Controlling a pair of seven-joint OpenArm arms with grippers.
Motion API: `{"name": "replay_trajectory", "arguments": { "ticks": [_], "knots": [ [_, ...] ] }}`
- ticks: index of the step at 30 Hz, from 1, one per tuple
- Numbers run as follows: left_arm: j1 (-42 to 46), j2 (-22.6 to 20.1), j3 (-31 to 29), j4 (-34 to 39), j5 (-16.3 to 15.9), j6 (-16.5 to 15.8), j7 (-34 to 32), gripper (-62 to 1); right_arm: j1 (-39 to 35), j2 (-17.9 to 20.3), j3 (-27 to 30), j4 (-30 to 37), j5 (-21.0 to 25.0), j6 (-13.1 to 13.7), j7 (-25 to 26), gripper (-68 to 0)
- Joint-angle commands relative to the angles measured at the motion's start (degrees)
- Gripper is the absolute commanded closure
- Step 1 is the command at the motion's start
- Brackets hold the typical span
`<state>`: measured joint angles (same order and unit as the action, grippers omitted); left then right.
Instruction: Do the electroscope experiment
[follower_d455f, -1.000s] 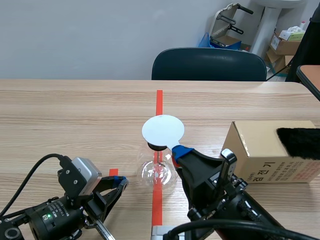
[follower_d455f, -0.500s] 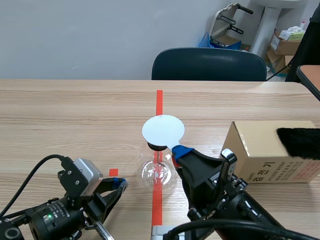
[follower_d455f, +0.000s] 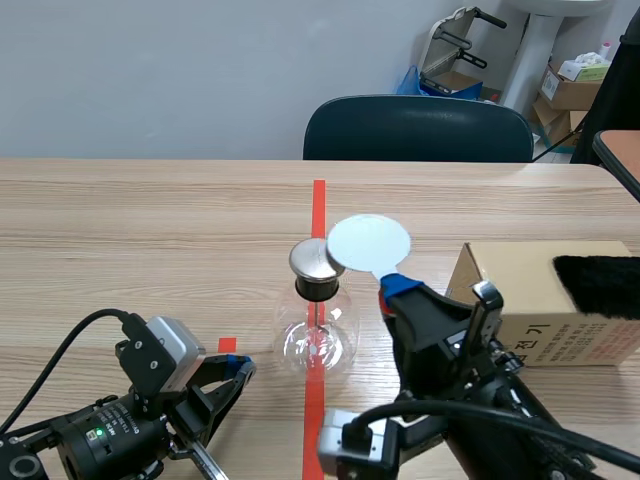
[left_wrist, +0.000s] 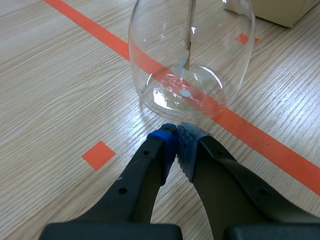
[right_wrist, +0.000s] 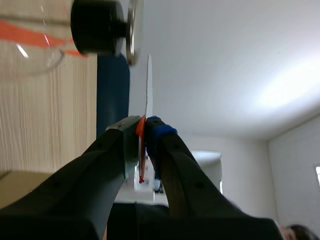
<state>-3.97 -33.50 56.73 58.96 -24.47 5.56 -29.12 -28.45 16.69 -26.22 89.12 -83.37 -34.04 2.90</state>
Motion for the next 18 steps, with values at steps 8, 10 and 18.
{"name": "replay_trajectory", "arguments": {
  "ticks": [8,10,18],
  "knots": [
    [0.0,0.3,0.2,1.0,0.3,-0.1,-1.0,-2.7,0.7,0.3,0.4,0.9,-0.1,-0.7,-14.4,-1.3],
    [0.0,0.3,0.2,1.0,0.3,-0.1,-1.0,-2.7,0.7,0.3,0.4,0.9,-0.1,-0.7,-17.8,-1.3],
    [0.0,0.3,0.2,1.0,0.3,-0.1,-1.0,-2.7,0.7,0.3,0.4,0.9,-0.1,-0.7,-27.6,-1.3]
  ]
}}
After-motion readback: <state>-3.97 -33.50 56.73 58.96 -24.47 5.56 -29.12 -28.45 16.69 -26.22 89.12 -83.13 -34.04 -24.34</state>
